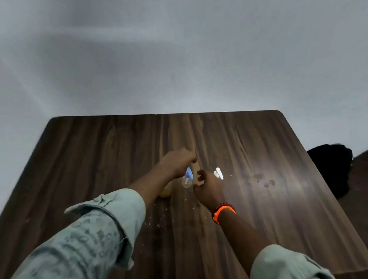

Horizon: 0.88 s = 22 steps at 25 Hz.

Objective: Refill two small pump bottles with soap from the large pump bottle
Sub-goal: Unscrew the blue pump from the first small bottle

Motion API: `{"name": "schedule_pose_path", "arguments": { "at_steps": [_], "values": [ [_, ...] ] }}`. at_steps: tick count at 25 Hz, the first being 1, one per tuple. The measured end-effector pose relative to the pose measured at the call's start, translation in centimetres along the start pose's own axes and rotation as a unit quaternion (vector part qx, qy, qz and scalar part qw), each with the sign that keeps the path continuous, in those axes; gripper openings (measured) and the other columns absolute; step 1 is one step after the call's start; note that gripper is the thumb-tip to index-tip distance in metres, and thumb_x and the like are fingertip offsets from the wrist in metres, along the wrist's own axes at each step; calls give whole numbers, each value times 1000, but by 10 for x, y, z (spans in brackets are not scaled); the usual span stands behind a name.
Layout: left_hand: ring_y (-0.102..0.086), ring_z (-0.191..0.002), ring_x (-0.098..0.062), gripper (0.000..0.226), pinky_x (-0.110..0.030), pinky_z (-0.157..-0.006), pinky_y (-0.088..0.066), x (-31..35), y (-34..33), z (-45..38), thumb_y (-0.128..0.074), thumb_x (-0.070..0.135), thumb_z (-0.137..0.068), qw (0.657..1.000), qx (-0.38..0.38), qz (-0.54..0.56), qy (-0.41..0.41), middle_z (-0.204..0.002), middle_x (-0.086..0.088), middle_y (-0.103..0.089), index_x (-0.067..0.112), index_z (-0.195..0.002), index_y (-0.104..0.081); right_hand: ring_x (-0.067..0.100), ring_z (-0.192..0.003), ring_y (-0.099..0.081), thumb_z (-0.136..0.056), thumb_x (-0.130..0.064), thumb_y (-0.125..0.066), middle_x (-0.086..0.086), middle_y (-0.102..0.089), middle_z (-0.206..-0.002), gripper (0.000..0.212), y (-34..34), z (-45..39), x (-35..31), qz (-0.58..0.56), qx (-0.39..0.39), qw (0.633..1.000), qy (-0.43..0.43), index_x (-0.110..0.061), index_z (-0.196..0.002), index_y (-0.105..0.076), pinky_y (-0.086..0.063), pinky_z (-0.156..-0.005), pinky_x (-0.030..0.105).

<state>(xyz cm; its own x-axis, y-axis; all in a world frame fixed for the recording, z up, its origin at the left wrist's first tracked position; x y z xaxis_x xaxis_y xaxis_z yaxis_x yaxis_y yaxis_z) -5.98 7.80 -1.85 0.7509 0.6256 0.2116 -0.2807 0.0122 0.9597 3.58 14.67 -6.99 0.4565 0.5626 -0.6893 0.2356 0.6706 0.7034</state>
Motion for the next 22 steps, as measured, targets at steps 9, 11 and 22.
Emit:
{"name": "schedule_pose_path", "arguments": {
  "at_steps": [9,11,22],
  "values": [
    [-69,-111,-35,27,-39,-84,-53,-5,-42,-21,-65,11,-98,992,-118,-26,27,-127,-17,-67,7,-124,-69,32,-123,-66,-89,-9,-74,14,-70,-132,52,-51,-34,19,-40,-92,994,-30,-9,-139,-57,-48,-97,30],
    [-69,-111,-37,27,-40,-84,-53,-4,-39,-23,-67,13,-95,993,-117,-14,29,-126,-18,-67,5,-121,-70,31,-120,-69,-91,-6,-71,13,-73,-128,45,-48,-37,21,-61,-81,995,-19,-10,-134,-62,-51,-94,32],
    [-68,-102,-26,16,-26,-82,-46,7,-36,39,-66,9,-99,973,25,218,76,-113,-16,-70,-3,-107,-70,17,-104,-73,-96,-14,-69,1,-79,-110,32,-23,15,22,-81,-69,992,62,-15,-128,-69,-59,-92,38]
  ]
}}
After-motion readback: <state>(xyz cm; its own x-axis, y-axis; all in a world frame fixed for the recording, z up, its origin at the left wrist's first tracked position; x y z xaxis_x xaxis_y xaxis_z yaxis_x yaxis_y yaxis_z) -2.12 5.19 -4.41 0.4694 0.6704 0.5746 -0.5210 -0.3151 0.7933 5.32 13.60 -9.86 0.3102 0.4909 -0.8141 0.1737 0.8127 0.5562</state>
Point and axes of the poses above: each hand's wrist, its own z-axis away from the middle knuckle, its own y-axis out of the back of the hand, x = y × z, the point moved 10 cm from there along -z, towards the middle knuckle
